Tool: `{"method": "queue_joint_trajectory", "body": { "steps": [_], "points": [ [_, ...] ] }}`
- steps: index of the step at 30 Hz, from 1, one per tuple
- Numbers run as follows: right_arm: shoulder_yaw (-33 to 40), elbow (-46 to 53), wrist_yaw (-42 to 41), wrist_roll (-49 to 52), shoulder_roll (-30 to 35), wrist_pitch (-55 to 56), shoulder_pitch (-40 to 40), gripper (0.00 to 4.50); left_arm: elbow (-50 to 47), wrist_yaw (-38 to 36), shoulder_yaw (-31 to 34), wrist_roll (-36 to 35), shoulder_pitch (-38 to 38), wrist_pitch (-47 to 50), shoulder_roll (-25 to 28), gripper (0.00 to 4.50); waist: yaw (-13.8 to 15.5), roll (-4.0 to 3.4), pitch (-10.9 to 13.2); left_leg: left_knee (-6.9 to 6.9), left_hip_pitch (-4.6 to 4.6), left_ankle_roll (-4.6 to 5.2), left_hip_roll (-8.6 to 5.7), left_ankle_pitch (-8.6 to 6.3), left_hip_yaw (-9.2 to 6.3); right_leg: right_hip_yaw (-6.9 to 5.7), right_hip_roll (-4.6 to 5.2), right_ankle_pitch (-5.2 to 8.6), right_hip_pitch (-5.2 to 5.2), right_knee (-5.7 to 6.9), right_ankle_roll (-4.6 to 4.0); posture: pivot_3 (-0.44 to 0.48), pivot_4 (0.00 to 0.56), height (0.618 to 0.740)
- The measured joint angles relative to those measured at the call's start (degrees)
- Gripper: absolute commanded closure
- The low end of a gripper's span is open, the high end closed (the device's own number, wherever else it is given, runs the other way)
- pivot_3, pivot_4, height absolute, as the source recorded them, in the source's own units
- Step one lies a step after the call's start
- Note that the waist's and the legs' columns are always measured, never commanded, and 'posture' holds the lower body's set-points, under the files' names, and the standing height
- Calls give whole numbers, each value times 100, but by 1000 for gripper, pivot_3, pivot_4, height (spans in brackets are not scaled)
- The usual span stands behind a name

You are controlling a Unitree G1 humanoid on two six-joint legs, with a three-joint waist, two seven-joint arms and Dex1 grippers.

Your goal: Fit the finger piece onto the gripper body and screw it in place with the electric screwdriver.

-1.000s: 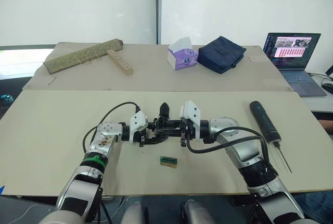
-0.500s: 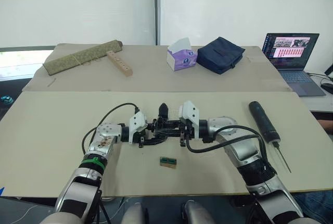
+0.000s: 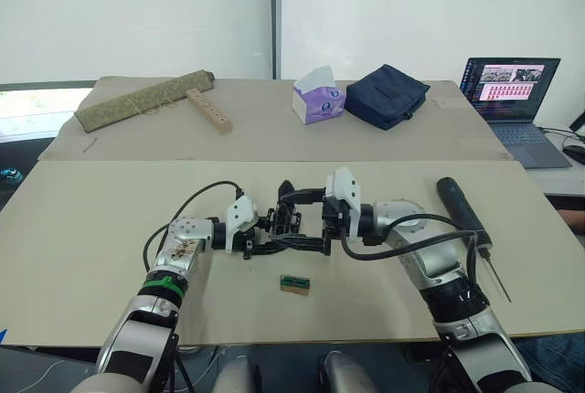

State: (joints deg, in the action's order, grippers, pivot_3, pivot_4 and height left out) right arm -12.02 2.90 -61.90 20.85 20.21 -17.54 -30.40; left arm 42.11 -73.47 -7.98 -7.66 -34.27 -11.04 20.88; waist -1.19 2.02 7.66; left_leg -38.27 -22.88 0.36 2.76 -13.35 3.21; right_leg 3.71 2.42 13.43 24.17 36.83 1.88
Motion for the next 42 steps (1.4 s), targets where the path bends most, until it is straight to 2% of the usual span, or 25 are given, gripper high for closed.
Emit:
{"method": "queue_joint_trajectory", "body": {
  "steps": [1, 8, 12, 16, 20, 25, 28, 32, 36, 39, 42],
  "points": [
    [56, 89, -51, 93, 23, 11, 37, 0, 3, 18, 1, 0, 6, -16, 1, 46, -1, 0, 0, 0, 2, 0, 1, 0, 0, 0, 0, 0, -1, 0, 0, 0, 150, 740],
    [597, 858, -127, 592, 449, -41, 494, 0, -260, 75, 161, -157, 402, -287, 118, 46, -62, -3, -2, 15, 7, 0, 5, 0, 3, 3, -1, 2, 0, -1, -3, 0, 150, 740],
    [1410, 1382, 157, 913, 1030, -243, 1213, 0, -964, -121, 467, -545, 1092, -237, 633, 46, -167, -3, -2, 45, 23, -1, 10, 0, 6, 12, -2, 5, 4, -2, -9, 0, 150, 740],
    [2389, 1627, 504, 887, 1477, -141, 2479, 0, -2006, -190, 1035, -1056, 2215, 18, 1332, 46, -152, -7, 9, 57, 32, -1, 18, -1, 8, 12, -3, 15, 6, 5, -23, 0, 150, 740],
    [3110, 1854, 987, 744, 1302, 79, 3641, 0, -3292, -125, 1486, -1655, 2984, 523, 1608, 46, -27, -12, 30, 47, 23, -7, 17, 3, 14, 11, 18, 29, 6, 2, 1, 0, 150, 740],
    [4047, 2414, 1374, 757, 878, 284, 5410, 0, -4750, 45, 2157, -2703, 3290, 1413, 1997, 46, 87, -16, 31, 46, 17, -8, 16, 2, 24, 16, 27, 44, 5, -13, 19, 0, 150, 740],
    [4457, 2413, 1558, 756, 603, 452, 5903, 0, -5524, 243, 2330, -3530, 3308, 2226, 2161, 46, 51, -16, 33, 46, 17, -8, 18, 2, 24, 23, 27, 58, 6, -15, 8, 0, 150, 740],
    [4743, 2420, 1830, 769, 452, 510, 6202, 0, -6153, 540, 2475, -4127, 3052, 2934, 2401, 46, 3, -19, 35, 47, 40, -9, 17, 1, 25, 31, 17, 67, 0, -11, -9, 0, 150, 740],
    [4785, 2468, 1989, 993, 700, 197, 6144, 0, -6347, 748, 2467, -4236, 2695, 3261, 2464, 46, 2, -28, 39, 49, 40, -9, 14, 1, 38, 36, 11, 69, 3, -10, -14, 0, 150, 740],
    [4799, 2216, 2446, 1085, 1481, -636, 5293, 0, -6363, 781, 2339, -4188, 2485, 3279, 2401, 46, -54, -18, 45, 47, 43, -8, 7, 1, 47, 48, 16, 60, -1, -13, -17, 0, 150, 740],
    [4362, 1233, 2974, 726, 2644, -1844, 3953, 0, -6365, 790, 2149, -4076, 2306, 3246, 2270, 46, -91, -6, 53, 45, 43, -7, -2, 2, 49, 52, 11, 55, -4, -20, -19, 0, 150, 740]
  ]
}}
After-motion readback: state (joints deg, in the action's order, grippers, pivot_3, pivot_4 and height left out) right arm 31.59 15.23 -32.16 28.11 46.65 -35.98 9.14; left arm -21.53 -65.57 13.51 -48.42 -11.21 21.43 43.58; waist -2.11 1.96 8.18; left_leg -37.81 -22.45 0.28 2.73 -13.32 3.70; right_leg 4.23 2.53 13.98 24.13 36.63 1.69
